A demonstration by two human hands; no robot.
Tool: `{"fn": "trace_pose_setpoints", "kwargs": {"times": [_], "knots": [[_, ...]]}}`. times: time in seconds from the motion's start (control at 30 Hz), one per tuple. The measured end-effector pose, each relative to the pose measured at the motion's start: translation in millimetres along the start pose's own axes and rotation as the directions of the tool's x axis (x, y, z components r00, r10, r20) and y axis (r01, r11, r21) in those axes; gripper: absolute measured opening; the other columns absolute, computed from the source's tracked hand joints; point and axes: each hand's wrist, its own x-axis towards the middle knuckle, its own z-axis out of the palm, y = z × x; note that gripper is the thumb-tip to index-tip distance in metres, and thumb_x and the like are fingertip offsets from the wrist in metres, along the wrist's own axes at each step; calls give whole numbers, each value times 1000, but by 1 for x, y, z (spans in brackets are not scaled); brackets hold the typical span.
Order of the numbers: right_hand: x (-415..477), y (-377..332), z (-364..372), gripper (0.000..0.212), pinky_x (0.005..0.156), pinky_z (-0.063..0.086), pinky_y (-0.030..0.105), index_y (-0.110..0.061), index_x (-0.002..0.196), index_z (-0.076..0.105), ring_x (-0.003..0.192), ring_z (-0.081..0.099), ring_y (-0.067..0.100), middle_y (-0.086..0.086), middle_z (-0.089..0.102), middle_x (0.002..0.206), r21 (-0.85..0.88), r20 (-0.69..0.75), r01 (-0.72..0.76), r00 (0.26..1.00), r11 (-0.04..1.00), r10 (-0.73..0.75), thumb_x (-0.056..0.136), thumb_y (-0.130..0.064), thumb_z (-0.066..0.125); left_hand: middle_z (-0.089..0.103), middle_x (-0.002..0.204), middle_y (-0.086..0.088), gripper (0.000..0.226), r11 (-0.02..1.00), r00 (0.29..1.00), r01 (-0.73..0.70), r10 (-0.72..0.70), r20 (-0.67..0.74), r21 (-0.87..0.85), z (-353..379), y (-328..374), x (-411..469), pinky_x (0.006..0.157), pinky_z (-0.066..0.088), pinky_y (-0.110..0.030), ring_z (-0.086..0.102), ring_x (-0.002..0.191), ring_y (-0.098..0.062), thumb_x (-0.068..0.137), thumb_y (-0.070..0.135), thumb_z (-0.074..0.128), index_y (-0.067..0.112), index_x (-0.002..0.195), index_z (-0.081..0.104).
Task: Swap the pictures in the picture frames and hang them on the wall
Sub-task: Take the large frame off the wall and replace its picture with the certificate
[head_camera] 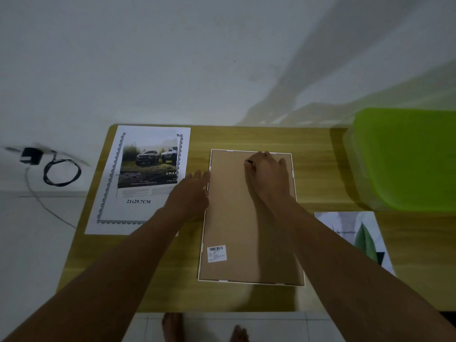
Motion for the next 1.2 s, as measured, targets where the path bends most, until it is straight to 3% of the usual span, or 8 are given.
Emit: {"fn": "trace_pose_setpoints", "kwargs": {"times": [0.2,0.37,0.57,0.73,0.9,1.0,1.07,1.2], "knots": [[-2,-3,0,30,100,34,55,-10,101,65,103,58,32,8,66,103,30,-26,7,1000,1000,-6,101,-25,38,16,161,-8,61,999,999,21,-22,-32,-26,2,0,-2,115,23,-44,14,148,-31,100,19,43,21,154,14],[-6,-4,1,53,91,40,56,-6,98,62,80,57,38,12,65,96,22,-105,15,994,1000,-13,93,-33,17,14,161,-8,62,997,999,39,-41,-25,-68,3,1,-2,117,22,-45,12,148,-30,99,18,44,20,154,16],[-3,-2,4,43,96,37,61,-4,98,58,76,59,40,14,66,92,40,-93,-1,996,999,4,95,-27,22,14,161,-10,61,997,999,52,-52,-2,-52,0,3,-1,115,24,-44,12,148,-31,99,18,45,21,154,19],[-5,2,5,20,100,32,65,-2,99,55,85,61,42,18,66,92,91,-101,36,994,995,-27,100,-15,40,9,162,-9,65,990,997,67,-64,30,-124,0,7,-2,118,20,-47,4,149,-31,98,14,45,22,154,14],[-6,0,4,32,100,32,66,1,107,55,94,61,43,19,64,102,99,-92,51,995,994,-42,99,-20,31,2,162,-12,74,965,991,117,-100,85,-236,-4,15,-2,120,11,-49,-4,148,-34,93,8,44,17,155,5],[-3,-1,5,41,107,23,70,6,121,53,112,58,42,24,61,118,95,-51,49,998,994,-44,100,-20,30,3,162,-13,65,949,986,156,-132,104,-273,-7,18,3,120,10,-51,-3,148,-35,99,24,40,13,154,7],[-3,-1,5,39,108,21,70,6,120,52,107,59,42,23,61,116,96,-36,53,998,994,-49,102,-19,30,3,162,-11,72,958,983,168,-145,112,-233,-6,18,4,119,10,-52,-2,148,-34,98,40,45,14,154,8],[-4,-4,3,37,111,14,70,7,125,50,119,54,41,24,59,123,101,0,64,998,993,-64,104,-18,32,17,160,-9,85,968,991,131,-129,23,-216,-5,17,-2,118,19,-50,13,147,-31,89,43,63,16,153,15]]}}
